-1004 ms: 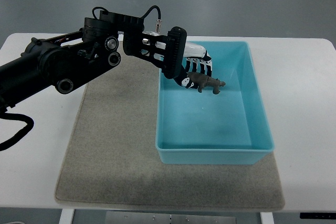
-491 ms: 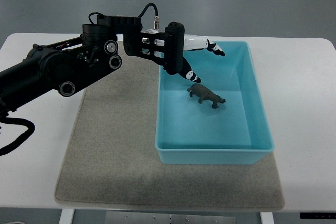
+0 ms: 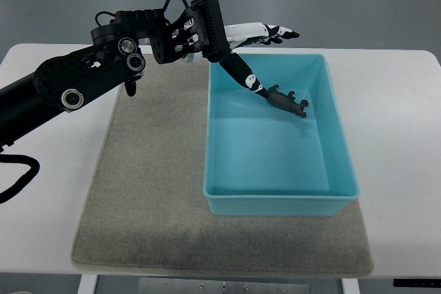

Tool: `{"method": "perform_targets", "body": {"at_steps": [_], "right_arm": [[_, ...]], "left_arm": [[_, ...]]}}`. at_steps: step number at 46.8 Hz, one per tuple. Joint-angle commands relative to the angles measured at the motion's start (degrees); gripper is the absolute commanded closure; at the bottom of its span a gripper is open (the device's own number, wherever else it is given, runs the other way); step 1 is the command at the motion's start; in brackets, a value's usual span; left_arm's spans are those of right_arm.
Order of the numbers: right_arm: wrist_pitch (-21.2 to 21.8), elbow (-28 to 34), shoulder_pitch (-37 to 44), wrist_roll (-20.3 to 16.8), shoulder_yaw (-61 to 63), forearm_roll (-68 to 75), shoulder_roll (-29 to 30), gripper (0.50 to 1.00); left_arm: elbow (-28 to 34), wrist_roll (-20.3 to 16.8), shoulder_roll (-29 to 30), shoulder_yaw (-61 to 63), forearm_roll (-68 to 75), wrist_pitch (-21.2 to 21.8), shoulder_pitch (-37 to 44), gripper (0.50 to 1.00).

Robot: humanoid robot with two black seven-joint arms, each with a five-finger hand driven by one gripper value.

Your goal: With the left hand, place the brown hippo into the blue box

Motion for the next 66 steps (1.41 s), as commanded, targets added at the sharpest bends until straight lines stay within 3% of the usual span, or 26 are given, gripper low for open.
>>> {"method": "perform_targets", "body": {"at_steps": [1, 17, 33, 39, 53, 66], "right_arm": [[0.0, 0.0, 0.0, 0.0, 0.0, 0.0, 0.0, 0.564], [0.0, 0.0, 0.0, 0.0, 0.0, 0.0, 0.0, 0.564], [0.0, 0.0, 0.0, 0.0, 0.0, 0.0, 0.0, 0.564], [0.0, 0.0, 0.0, 0.0, 0.0, 0.0, 0.0, 0.564], [0.0, 0.0, 0.0, 0.0, 0.0, 0.0, 0.0, 0.564], [0.0, 0.0, 0.0, 0.0, 0.0, 0.0, 0.0, 0.564]], "left_arm": [[0.2, -0.1, 2.2, -0.5, -5.4, 0.3, 0.7, 0.506], [5.2, 0.3, 9.8, -0.5, -26.7, 0.3, 1.8, 0.504], [15.4, 0.3, 11.0, -0.5, -52.5, -0.6, 6.6, 0.501], [17.9, 0.6, 12.1, -0.2, -61.5, -3.4, 7.9, 0.500], [24.8, 8.1, 13.1, -0.6, -76.0, -12.8, 9.3, 0.500], [25.0, 13.2, 13.1, -2.8, -83.2, -13.7, 11.9, 0.500]]}}
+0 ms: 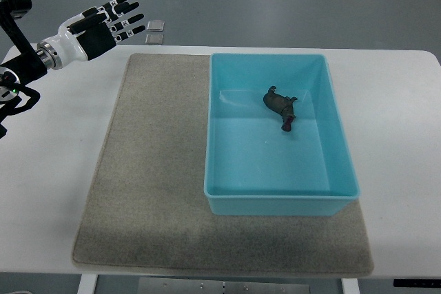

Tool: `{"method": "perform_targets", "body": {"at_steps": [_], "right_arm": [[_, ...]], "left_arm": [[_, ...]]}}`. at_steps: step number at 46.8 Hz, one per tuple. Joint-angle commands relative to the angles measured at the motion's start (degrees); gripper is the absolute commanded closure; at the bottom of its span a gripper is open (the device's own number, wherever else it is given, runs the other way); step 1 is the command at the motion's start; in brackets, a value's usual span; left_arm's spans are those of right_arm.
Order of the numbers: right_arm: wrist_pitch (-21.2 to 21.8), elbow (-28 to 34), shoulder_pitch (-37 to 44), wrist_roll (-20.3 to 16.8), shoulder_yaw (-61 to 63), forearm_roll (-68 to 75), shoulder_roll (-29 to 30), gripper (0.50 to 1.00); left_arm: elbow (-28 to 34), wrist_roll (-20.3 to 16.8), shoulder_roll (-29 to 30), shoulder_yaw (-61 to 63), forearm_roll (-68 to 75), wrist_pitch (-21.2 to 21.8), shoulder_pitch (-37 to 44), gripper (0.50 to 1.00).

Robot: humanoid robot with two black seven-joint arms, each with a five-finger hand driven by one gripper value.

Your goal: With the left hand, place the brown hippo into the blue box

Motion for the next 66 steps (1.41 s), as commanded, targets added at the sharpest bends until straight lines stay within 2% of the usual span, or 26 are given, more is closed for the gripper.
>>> {"method": "perform_targets", "body": {"at_steps": [1, 22, 66], "right_arm": [[0.0, 0.0, 0.0, 0.0, 0.0, 0.0, 0.0, 0.564], [0.0, 0.0, 0.0, 0.0, 0.0, 0.0, 0.0, 0.564], [0.8, 0.5, 0.0, 0.0, 0.2, 0.4, 0.0, 0.564]], "left_arm": [[0.0, 1.5, 0.0, -2.0, -0.9, 0.0, 1.1, 0.500], [0.1, 1.9, 0.0, -6.7, -0.8, -0.2, 3.1, 0.500], [0.1, 1.8, 0.9, -6.7, -0.3, -0.1, 3.0, 0.500]]}}
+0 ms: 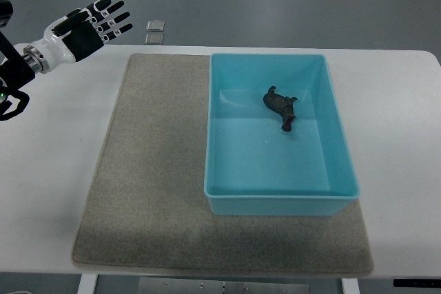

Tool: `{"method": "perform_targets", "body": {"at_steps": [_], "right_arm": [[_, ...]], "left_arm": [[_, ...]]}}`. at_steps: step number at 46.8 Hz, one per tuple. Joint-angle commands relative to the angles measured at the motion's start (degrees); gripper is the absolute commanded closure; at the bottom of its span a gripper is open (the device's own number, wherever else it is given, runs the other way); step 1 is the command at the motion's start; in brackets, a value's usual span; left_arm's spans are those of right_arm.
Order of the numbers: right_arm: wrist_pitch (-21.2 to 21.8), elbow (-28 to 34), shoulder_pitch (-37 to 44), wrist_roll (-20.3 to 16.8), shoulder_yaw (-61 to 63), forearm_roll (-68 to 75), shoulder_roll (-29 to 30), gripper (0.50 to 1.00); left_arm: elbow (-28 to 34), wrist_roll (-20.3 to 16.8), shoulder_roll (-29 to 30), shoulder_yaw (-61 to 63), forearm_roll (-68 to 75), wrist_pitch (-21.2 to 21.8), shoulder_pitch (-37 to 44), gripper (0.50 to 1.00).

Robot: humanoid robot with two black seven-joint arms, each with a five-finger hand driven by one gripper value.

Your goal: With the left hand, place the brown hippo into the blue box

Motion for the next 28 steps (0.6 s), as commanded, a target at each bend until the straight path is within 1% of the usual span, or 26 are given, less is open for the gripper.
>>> {"method": "perform_targets", "body": {"at_steps": [1, 28], "right_arm": [[0.3, 0.2, 0.0, 0.0, 0.1, 0.0, 0.0, 0.564], [0.3, 0.3, 0.0, -0.1, 0.1, -0.1, 0.0, 0.564]], "left_arm": [[0.0, 0.0, 0.0, -0.1, -0.1, 0.0, 0.0, 0.500], [0.0, 0.0, 0.0, -0.1, 0.0, 0.0, -0.1, 0.500]]}}
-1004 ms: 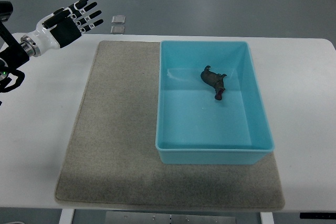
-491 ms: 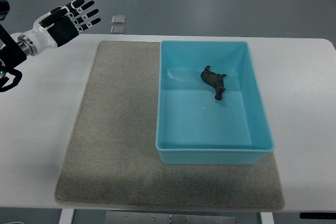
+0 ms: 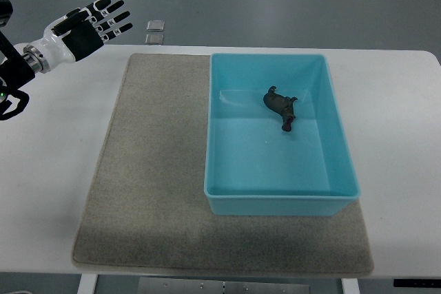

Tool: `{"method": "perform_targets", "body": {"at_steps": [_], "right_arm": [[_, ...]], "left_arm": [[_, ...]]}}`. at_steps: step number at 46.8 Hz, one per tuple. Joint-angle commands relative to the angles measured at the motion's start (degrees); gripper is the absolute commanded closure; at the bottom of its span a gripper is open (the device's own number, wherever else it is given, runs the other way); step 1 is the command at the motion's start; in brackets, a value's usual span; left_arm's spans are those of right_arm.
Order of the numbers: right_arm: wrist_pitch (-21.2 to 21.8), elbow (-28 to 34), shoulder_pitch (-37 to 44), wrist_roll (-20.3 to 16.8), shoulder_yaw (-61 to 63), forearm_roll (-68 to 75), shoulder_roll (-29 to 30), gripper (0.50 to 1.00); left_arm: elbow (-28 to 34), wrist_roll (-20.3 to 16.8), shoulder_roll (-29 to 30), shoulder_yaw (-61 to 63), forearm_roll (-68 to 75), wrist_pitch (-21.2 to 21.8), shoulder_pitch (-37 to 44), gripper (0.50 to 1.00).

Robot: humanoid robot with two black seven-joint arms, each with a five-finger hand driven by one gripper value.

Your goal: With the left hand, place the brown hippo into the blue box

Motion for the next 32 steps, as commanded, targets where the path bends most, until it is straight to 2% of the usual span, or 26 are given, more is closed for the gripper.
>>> {"method": "perform_targets", "body": {"at_steps": [1, 32], "right_arm": [[0.0, 0.0, 0.0, -0.1, 0.0, 0.0, 0.0, 0.564], [0.0, 0.5, 0.0, -0.3, -0.1, -0.1, 0.0, 0.564]], "left_arm": [[0.0, 0.0, 0.0, 0.0, -0.1, -0.1, 0.0, 0.500], [0.1, 0.0, 0.3, 0.0, 0.0, -0.1, -0.1, 0.500]]}}
